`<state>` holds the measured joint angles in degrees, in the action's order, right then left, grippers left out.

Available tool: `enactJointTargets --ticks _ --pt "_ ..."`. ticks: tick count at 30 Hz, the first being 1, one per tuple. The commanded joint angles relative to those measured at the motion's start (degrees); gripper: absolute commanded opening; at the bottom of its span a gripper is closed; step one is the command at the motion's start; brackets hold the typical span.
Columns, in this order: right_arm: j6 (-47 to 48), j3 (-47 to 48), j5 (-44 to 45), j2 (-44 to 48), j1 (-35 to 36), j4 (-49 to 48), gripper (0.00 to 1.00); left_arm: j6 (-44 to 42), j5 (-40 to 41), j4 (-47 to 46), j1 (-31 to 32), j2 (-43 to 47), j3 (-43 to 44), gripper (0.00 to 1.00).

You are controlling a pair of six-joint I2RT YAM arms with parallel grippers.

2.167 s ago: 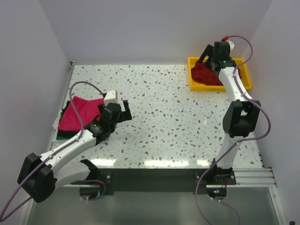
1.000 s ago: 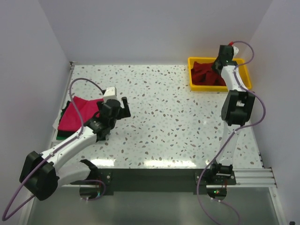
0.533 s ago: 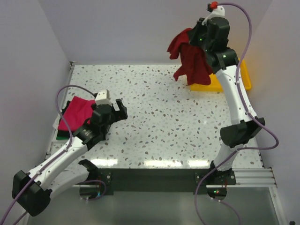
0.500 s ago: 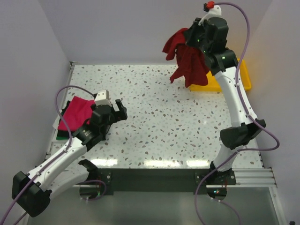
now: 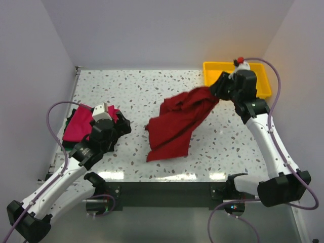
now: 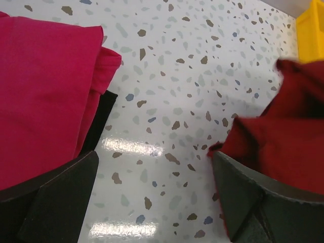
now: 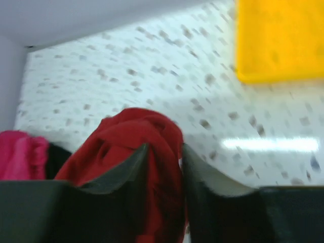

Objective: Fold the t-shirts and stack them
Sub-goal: Move the tshirt to the center of the board, then flatten the tshirt out

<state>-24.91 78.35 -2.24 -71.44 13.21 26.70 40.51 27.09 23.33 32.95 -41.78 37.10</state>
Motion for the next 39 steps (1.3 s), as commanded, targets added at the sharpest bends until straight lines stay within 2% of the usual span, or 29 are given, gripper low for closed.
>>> enactJointTargets --ticks 1,2,3,5,6,9,10,15,18,19,22,25,27,32,38,39 --pt "-6.91 -18.6 1.18 1.48 -9.41 2.73 0.48 1.68 0.51 1.98 -0.43 0.39 -0.45 1.0" --pt "-6.39 -21.1 1.97 1.65 -12.22 3.79 0.62 1.5 -0.63 1.98 -0.43 0.04 -0.54 1.0" --pt "-5.6 -22.96 5.11 1.57 -12.85 5.19 0.81 1.15 -1.59 1.72 -0.43 -0.66 -0.8 1.0" --pt "-4.37 -26.3 6.46 2.09 -12.95 8.02 0.96 0.1 -5.54 1.19 -0.43 -1.63 -1.68 1.0" --pt "-2.71 -27.27 6.2 3.49 -12.86 8.28 0.99 -0.25 -7.21 -0.2 -0.43 -2.42 -2.12 1.0" --pt "-1.11 -29.04 6.64 6.83 -12.86 10.21 0.99 -1.66 -15.2 -4.32 0.09 -3.48 -4.4 1.0" --pt "-0.41 -30.0 3.76 9.62 -12.69 10.04 0.99 -2.36 -18.88 -5.65 1.05 -3.48 -5.97 1.0" --pt "3.98 -29.66 2.33 15.27 -10.23 12.32 0.99 -1.93 -24.8 -11.55 7.12 -5.41 -9.85 1.0" --pt "4.34 -30.0 0.04 15.72 -3.83 12.41 0.99 -0.35 -25.42 -14.01 11.08 -8.04 -10.99 1.0" --pt "3.82 -30.44 0.04 14.85 0.89 12.41 0.99 0.09 -25.77 -15.06 11.78 -8.84 -11.35 1.0" --pt "-0.39 -33.51 0.04 12.83 8.55 11.53 0.99 0.36 -25.51 -19.02 11.96 -12.88 -10.74 1.0" --pt "-2.07 -36.94 -1.01 11.94 12.52 10.39 0.99 -0.34 -25.51 -21.57 12.14 -17.45 -8.81 1.0" --pt "-3.39 -39.22 -1.62 11.5 13.94 10.39 0.98 -0.78 -25.68 -24.37 12.14 -20.87 -7.49 0.93" --pt "-7.69 -43.0 -1.8 12.72 17.28 12.23 0.99 -1.4 -25.86 -26.75 12.14 -28.43 -5.46 0.84" --pt "-10.42 -46.87 -3.65 14.93 19.66 14.35 0.99 -1.84 -26.04 -29.48 12.23 -32.57 -4.5 0.7" --pt "-10.51 -47.23 -3.82 14.84 20.09 14.69 0.99 -2.1 -26.04 -29.83 12.23 -33.1 -4.15 0.64"
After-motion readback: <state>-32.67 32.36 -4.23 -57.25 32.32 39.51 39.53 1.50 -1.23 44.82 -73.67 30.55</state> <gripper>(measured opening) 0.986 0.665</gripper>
